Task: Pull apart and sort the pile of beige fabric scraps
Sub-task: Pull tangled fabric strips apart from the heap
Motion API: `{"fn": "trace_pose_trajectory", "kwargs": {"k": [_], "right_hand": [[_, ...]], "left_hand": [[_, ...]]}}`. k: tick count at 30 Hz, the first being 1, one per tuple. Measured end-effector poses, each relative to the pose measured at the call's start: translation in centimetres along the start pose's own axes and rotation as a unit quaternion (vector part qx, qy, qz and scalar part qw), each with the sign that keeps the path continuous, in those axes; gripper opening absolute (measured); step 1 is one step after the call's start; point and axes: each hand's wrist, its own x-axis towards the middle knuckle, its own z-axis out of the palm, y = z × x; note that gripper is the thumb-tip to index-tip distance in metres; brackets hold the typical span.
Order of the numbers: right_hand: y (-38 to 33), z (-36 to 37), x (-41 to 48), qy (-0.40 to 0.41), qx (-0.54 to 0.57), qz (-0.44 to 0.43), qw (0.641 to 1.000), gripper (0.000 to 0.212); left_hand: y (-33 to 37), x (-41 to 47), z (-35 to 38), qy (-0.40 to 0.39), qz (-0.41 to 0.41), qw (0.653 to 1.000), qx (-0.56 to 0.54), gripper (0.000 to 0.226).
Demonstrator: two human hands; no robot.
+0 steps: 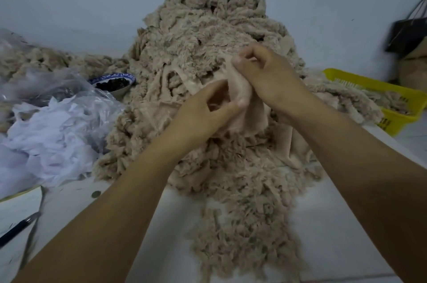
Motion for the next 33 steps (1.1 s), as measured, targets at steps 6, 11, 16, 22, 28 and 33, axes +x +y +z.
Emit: {"fn": "trace_pose_trajectory", "kwargs": {"k": [6,11,16,22,28,33], "right_hand": [[1.0,-0.4,-0.6,-0.069,-0.006,0.037,0.997,0.03],[3.7,-1.9,-2.2,-0.242,-0.041,0.109,0.963,0.063],[5.9,-4.1,-2.8,-0.127,0.195,0.206,0.95,0.049],[6.2,-3.7,-2.5,-0.016,0.22,0.186,0.957,0.051],[3.9,-1.1,-1.5,-0.062,0.135,0.092,0.985,0.033],[3.0,-0.8,-1.2,-0.11,0.061,0.015,0.992,0.053]], "left_hand": [[-0.5,1.0,-1.1,0.102,-0.117,0.971,-0.183,0.03],[-0.5,0.9,-2.3,0.104,-0.166,0.909,-0.368,0.024],[-1.5,0.3,-5.0,0.127,-0.154,0.806,-0.557,0.04],[-3.7,-0.2,-4.6,0.116,-0.195,0.758,-0.611,0.032],[-1.0,0.2,-0.9,-0.063,-0.169,0.966,-0.184,0.054],[-0.2,0.8,-0.8,-0.043,-0.103,0.981,-0.16,0.027]]}}
